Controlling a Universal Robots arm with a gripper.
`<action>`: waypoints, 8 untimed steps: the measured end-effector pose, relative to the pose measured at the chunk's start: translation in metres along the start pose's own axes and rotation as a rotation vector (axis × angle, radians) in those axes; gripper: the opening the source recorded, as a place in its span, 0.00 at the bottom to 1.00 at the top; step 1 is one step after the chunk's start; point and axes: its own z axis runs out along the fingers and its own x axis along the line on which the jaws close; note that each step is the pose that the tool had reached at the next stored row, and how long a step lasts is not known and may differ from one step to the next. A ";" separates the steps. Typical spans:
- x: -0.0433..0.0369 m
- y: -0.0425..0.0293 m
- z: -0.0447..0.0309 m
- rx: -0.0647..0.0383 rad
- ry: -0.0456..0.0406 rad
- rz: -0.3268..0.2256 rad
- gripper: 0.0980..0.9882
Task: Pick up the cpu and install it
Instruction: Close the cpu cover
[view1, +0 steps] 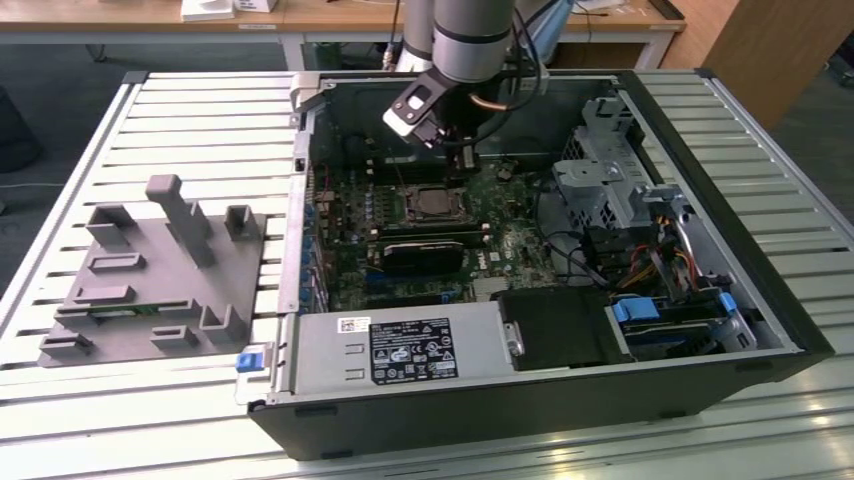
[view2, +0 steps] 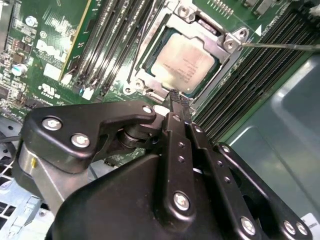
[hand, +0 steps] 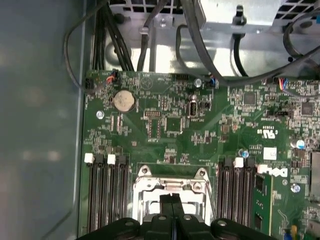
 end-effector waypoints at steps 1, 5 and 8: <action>0.0000 -0.0007 0.0000 0.000 -0.0001 0.000 0.01; 0.0001 -0.0046 0.0001 0.000 0.0001 0.000 0.01; 0.0001 -0.0085 0.0002 0.000 0.0001 0.000 0.01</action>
